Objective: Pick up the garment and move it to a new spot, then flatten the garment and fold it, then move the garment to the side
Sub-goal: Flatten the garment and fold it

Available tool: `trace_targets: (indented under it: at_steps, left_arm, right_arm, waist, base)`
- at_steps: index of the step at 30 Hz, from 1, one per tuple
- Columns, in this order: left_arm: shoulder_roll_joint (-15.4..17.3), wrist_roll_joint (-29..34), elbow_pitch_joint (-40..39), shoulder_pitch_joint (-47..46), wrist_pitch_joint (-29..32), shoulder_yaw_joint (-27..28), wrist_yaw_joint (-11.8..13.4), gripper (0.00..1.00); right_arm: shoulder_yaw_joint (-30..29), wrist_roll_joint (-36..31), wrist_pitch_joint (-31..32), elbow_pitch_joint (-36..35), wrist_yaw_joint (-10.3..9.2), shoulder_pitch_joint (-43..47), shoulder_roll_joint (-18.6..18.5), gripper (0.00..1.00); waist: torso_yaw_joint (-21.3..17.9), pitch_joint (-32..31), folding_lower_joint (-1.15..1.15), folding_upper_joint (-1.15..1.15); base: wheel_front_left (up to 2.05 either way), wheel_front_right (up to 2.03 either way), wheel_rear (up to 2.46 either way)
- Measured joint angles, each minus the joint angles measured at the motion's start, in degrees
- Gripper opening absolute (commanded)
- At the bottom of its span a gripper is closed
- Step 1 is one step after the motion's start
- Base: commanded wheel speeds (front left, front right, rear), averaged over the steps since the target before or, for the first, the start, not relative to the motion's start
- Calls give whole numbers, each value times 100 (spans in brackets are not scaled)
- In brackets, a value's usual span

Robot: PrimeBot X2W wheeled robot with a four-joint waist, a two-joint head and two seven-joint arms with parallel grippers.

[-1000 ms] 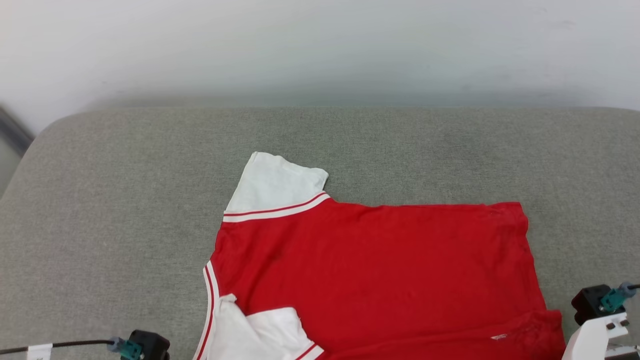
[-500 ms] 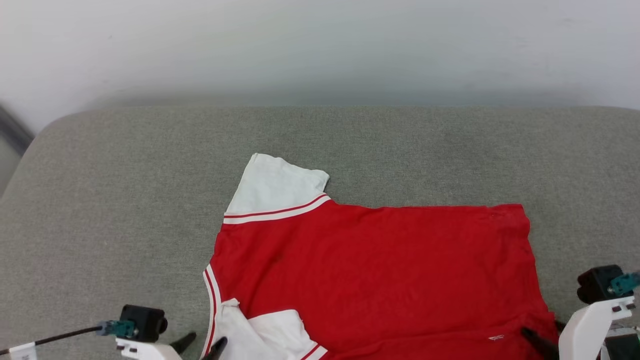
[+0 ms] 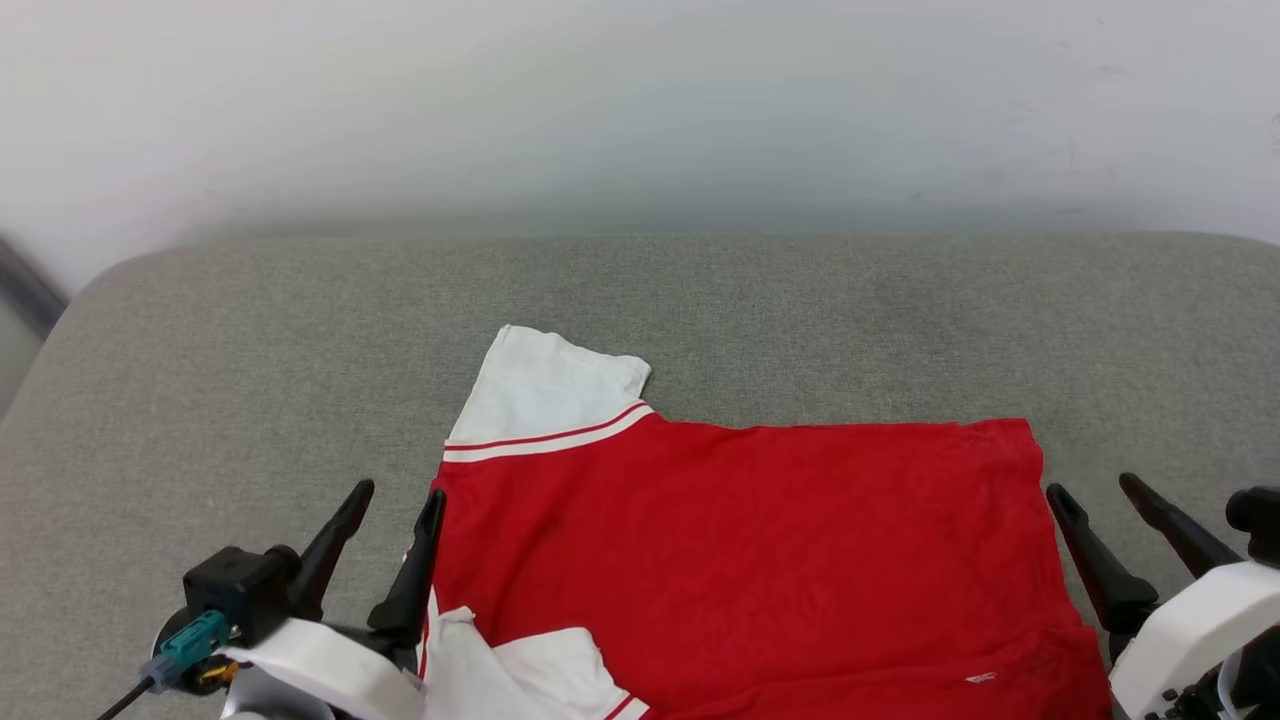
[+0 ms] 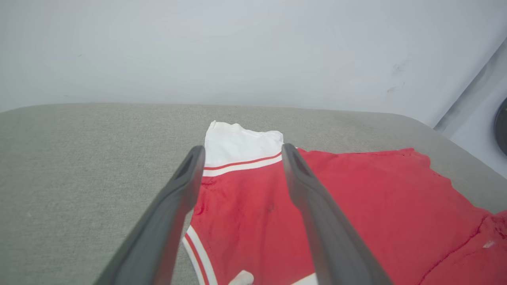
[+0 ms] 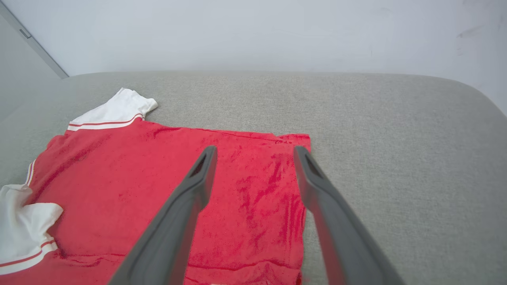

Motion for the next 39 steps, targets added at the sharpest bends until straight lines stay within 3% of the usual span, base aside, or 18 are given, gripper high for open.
trace_targets:
  at_steps: [8, 14, 22, 26, 29, 34, 39]
  left_arm:
    - [-92, 458, -136, -139, -140, 232, 46, 100]
    - [247, 554, -215, -691, 208, 338, -40, 100]
    - [943, 589, 122, -2334, 1800, 292, -471, 100]
    - [1187, 426, 590, -3234, 3023, 180, -717, 100]
    - [1402, 157, 951, -3689, 4273, -23, -884, 100]
    - [1711, -338, 1206, -4151, 5735, -54, -915, 100]
    - [1839, -603, 1388, -4360, 6534, -13, -714, 100]
  right_arm:
    - [4, -255, -904, -168, 0, 27, 325, 100]
    - [169, -413, -1027, -387, 0, -143, 433, 100]
    - [363, -454, -1107, -587, 0, -515, 659, 100]
    - [514, -450, -1182, -505, 0, -708, 649, 100]
    - [620, -447, -1280, -404, 0, -841, 650, 100]
    - [764, -430, -1348, -300, 0, -953, 724, 100]
    - [929, -389, -1418, -249, 0, -988, 756, 100]
  waist:
    - [-91, 143, 0, 0]
    - [-285, 434, 0, 0]
    - [-685, 1049, 0, 0]
    - [-940, 1392, 0, 0]
    - [-1161, 1604, 1, 0]
    - [-1514, 1890, 1, 0]
    - [-1767, 2165, 1, 0]
  base:
    - [0, 0, 0]
    - [0, 0, 0]
    - [0, 0, 0]
    - [0, 0, 0]
    - [0, 0, 0]
    - [0, 0, 0]
    - [0, 0, 0]
